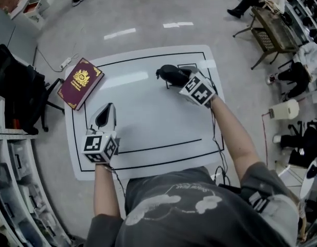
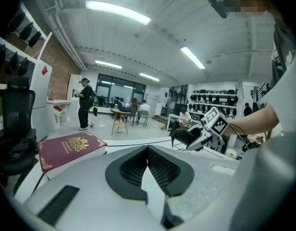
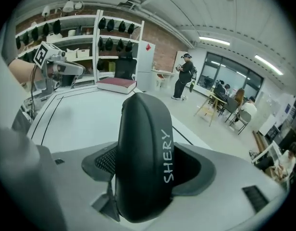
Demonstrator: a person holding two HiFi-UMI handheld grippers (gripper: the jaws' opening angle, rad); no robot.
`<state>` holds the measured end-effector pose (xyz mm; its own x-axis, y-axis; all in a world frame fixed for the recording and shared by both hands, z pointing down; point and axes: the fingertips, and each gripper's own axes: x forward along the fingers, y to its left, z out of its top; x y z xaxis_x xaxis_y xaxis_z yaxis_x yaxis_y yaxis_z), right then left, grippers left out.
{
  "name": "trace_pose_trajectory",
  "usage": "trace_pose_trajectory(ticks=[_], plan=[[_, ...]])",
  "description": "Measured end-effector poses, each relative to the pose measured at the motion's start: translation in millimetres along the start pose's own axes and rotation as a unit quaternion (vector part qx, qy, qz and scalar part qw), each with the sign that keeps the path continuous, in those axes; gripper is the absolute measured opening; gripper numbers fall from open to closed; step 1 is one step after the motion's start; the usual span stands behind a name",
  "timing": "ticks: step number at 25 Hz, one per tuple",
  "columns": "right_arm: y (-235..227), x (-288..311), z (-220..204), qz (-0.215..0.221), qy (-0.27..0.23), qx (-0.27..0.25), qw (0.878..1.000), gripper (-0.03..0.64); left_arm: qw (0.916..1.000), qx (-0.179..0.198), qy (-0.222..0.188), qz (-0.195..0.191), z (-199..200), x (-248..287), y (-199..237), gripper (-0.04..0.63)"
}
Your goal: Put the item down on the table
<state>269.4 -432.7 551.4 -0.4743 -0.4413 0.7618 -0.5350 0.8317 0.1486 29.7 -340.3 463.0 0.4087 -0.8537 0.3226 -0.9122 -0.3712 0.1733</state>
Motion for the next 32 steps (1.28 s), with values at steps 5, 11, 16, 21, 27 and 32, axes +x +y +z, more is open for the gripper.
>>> trace_pose_trajectory(ticks=[5,11,16,21,27,32], plan=[[-35.9,22.8,0.4,0.021,0.014,-0.064,0.998,0.327,0.9997,0.008,0.013,0.017,-3.2,22.7,-8.6,0.003],[-65.1,53.1,2.9,0.036,0.041,-0.15,0.987,0.327,0.9993,0.012,0.023,0.028,2.7,52.7,-5.1,0.003],[-77.9,72.8,1.1,0.049,0.059,-0.189,0.979,0.327,0.9991,0.011,0.028,0.029,7.8,76.3,-3.5,0.003],[-87.3,86.2,-8.5,0.052,0.076,-0.227,0.969,0.327,0.9991,0.007,0.036,0.022,3.8,92.9,-10.4,0.003],[-94.4,92.9,-5.4,0.062,0.063,-0.224,0.971,0.331,0.9984,0.006,0.054,0.014,-7.5,105.4,-17.5,0.003],[-95.3,92.1,-4.0,0.069,0.05,-0.207,0.975,0.336,0.9977,0.01,0.066,0.003,-14.8,112.0,-30.0,0.003]])
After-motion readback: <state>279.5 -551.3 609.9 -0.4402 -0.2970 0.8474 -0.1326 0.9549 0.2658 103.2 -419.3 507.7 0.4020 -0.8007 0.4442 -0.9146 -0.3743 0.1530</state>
